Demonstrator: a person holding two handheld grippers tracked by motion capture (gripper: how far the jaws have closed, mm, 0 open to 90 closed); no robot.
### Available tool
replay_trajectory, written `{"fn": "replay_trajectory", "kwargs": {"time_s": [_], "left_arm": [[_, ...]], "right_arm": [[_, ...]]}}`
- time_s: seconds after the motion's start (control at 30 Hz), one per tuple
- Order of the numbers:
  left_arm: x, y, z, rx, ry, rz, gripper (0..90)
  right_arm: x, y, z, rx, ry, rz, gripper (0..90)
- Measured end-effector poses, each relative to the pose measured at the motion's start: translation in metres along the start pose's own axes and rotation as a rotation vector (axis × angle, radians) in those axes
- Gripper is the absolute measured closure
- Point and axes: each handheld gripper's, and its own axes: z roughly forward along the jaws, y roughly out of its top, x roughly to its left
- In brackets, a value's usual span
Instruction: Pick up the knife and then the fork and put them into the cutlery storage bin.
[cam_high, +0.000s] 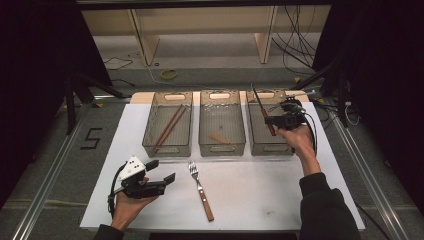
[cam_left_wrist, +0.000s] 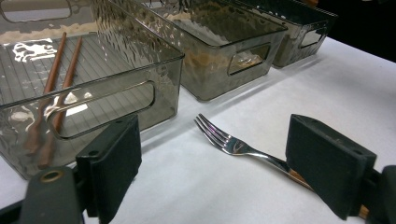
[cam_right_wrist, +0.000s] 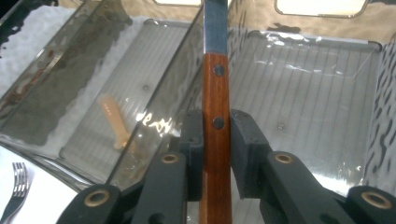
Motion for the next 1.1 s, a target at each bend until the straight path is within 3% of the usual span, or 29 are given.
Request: {"fn": "replay_trajectory", "kwargs": {"time_s": [0.4, 0.77, 0.93, 1.1], "left_arm": [[0.0, 0.0, 0.0, -0.006, -0.003, -0.002, 17.7], [0.0, 0.0, 0.0, -0.006, -0.003, -0.001, 17.7], [0.0, 0.0, 0.0, -0.006, -0.003, -0.002, 17.7], [0.0, 0.0, 0.0, -0.004, -0.003, -0.002, 17.7]], "right_arm": [[-0.001, -0.003, 0.01, 0.04, -0.044, 0.003, 76.8], [-0.003, -0.009, 0.022, 0.075, -0.05, 0.019, 76.0], [-0.005, -0.007, 0.019, 0.056, 0.016, 0.052, 61.8], [-0.001, -0.007, 0.011, 0.028, 0.022, 0.031, 52.9]]}}
